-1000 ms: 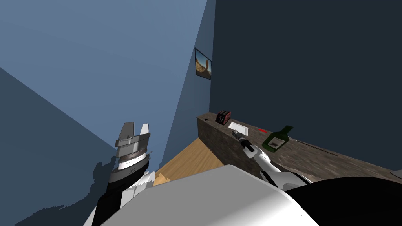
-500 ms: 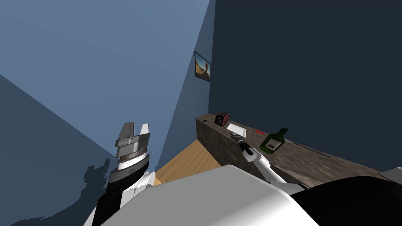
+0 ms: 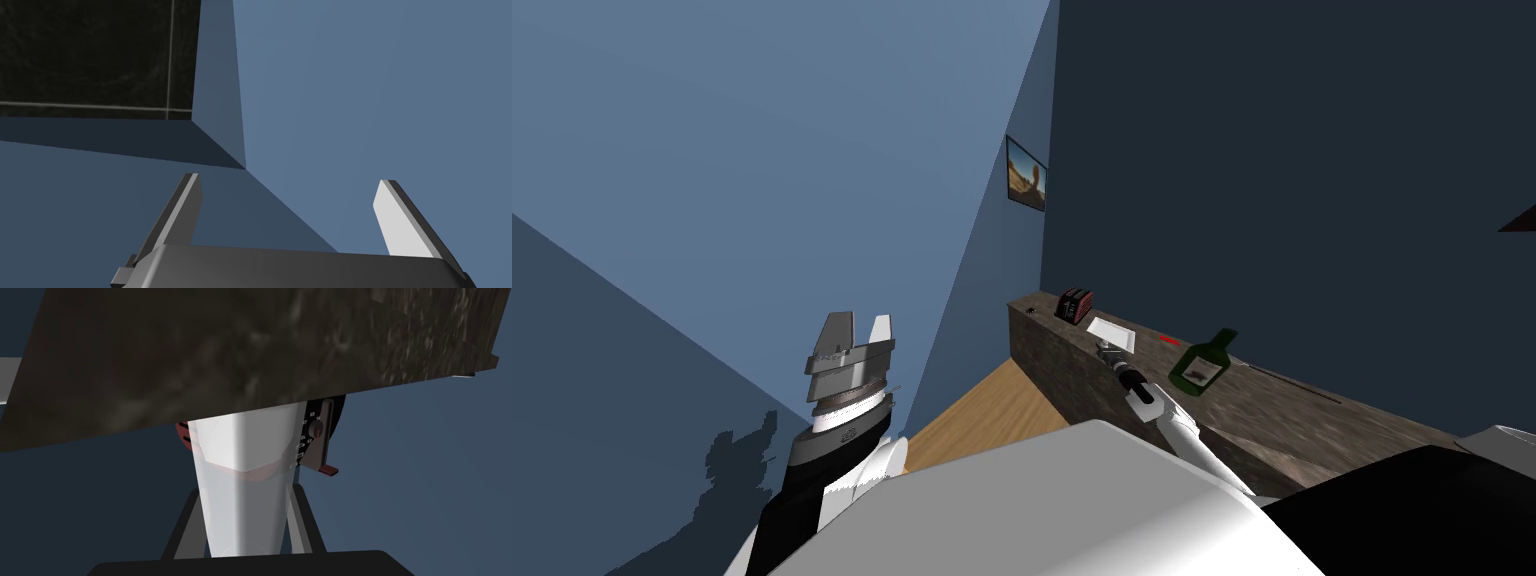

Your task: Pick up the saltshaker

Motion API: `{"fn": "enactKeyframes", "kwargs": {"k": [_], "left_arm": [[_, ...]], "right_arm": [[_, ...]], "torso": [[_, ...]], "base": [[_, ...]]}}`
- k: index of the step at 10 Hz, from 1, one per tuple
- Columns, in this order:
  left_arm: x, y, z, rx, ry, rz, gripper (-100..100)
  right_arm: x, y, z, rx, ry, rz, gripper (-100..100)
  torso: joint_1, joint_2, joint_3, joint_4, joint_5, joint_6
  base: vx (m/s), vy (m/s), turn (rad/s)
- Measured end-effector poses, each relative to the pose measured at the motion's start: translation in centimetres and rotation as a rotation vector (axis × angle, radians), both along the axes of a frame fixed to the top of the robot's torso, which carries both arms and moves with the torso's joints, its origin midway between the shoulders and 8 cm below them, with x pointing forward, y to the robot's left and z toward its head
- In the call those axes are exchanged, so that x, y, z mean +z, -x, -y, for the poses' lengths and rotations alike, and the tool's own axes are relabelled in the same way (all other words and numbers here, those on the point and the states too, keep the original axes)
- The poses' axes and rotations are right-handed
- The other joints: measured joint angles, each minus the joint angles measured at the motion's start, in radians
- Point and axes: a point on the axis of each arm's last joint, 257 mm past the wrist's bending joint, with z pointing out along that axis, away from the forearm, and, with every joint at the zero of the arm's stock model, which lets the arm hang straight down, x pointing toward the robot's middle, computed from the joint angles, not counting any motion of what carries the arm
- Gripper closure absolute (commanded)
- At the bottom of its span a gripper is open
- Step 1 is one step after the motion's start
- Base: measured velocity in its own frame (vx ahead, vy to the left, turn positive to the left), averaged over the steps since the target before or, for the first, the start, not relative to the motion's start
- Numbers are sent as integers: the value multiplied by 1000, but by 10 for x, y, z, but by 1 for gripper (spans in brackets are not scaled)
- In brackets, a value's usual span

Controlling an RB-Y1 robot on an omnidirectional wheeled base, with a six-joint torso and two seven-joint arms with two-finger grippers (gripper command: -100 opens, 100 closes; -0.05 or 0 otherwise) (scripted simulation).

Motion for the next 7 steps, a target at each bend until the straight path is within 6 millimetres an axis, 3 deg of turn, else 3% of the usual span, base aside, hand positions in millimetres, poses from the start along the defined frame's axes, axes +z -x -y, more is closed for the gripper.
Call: {"fn": "enactKeyframes", "kwargs": {"k": [7], "left_arm": [[0, 0, 0, 0, 0, 0, 0]], "right_arm": [[6, 11, -38, 26, 1, 14, 100]], "torso": [[-1, 1, -1, -2, -3, 1]], "base": [[24, -37, -28]]}}
